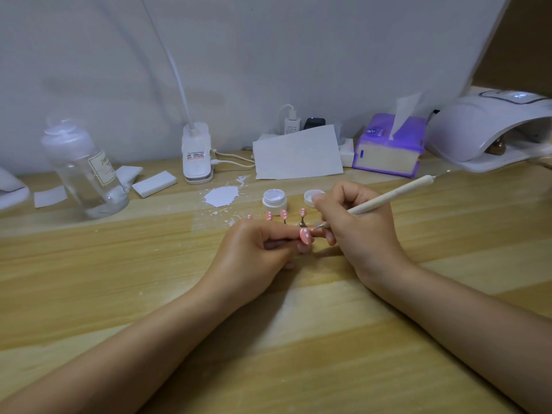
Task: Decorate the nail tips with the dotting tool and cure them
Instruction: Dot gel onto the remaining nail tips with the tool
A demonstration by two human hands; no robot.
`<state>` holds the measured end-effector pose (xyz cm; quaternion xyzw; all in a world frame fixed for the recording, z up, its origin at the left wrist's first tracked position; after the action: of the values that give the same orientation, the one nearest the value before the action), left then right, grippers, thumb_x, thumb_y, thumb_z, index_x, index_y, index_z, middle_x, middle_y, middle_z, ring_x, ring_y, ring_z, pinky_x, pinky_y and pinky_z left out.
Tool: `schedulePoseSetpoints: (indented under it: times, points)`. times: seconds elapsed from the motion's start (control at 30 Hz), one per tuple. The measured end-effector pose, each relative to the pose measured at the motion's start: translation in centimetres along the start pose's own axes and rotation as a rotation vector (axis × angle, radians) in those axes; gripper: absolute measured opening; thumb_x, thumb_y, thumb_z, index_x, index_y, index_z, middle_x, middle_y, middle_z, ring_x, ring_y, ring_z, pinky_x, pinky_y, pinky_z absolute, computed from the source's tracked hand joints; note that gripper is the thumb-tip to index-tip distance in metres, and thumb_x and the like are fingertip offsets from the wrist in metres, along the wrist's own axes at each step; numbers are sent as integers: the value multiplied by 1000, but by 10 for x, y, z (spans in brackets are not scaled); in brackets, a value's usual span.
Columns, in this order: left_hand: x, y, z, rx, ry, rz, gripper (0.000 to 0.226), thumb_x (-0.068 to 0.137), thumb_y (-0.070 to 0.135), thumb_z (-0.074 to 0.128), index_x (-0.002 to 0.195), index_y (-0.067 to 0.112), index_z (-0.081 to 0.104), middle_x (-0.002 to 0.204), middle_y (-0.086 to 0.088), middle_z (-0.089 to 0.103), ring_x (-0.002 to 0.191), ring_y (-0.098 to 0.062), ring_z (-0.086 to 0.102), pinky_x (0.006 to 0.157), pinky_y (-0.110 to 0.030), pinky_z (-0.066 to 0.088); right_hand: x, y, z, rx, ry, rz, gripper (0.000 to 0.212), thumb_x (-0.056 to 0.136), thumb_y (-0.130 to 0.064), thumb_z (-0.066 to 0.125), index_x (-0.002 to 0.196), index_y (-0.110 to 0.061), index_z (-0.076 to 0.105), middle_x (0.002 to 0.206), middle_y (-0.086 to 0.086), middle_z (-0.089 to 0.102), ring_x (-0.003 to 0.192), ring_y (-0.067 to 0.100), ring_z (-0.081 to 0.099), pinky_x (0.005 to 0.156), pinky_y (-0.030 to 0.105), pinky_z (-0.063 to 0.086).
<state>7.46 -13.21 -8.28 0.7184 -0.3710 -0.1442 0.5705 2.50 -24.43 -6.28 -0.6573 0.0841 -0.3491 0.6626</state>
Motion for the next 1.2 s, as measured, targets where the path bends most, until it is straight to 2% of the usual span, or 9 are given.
schedulePoseSetpoints:
  times: [0.1,0.17,0.27,0.5,0.7,1.2]
  points:
    - [0,2,0,7,-5,14,38,83,-4,60,75,32,72,74,13,72,74,3,64,57,-11,49,-2,-1,2,-63,-24,-14,44,75,8,56,45,-12,31,37,0,28,31,2,31,37,12,31]
    - [0,3,0,6,-7,21,43,83,-5,59,75,35,72,72,13,72,72,5,63,57,-10,48,-2,-2,4,-100,-43,-26,44,73,8,56,45,-13,30,36,-2,28,32,3,30,37,14,28]
    - [0,3,1,-6,-12,18,37,83,-4,59,77,29,72,72,12,72,71,8,63,56,-9,47,-3,-2,8,-115,-87,-29,45,75,9,56,45,-13,30,30,-11,34,29,2,33,37,13,28]
    - [0,2,1,-10,-5,20,34,83,-2,61,75,30,72,69,16,71,70,9,62,55,-8,47,-7,-6,13,-65,-142,-5,45,77,14,52,45,-11,31,27,-9,40,25,0,41,34,9,30]
    - [0,2,1,4,-16,24,35,83,-2,61,75,30,71,69,18,70,71,11,62,56,-8,47,-8,-6,15,-33,-155,17,45,77,16,51,47,-11,32,27,-9,41,24,1,40,33,8,28]
    - [1,-1,0,12,2,17,31,82,-2,61,73,25,72,74,10,72,72,6,63,57,-11,49,-8,-7,16,-43,-158,26,45,77,15,52,47,-11,32,26,-9,40,24,0,40,33,8,28]
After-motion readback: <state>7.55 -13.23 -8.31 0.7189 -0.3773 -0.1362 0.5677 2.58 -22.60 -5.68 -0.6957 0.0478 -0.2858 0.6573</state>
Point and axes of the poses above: each hand's wrist, its own x-axis towards the middle knuckle, its own z-axis out of the palm, y = z × x, the point moved 8 cm from there along x, towards the middle knuckle
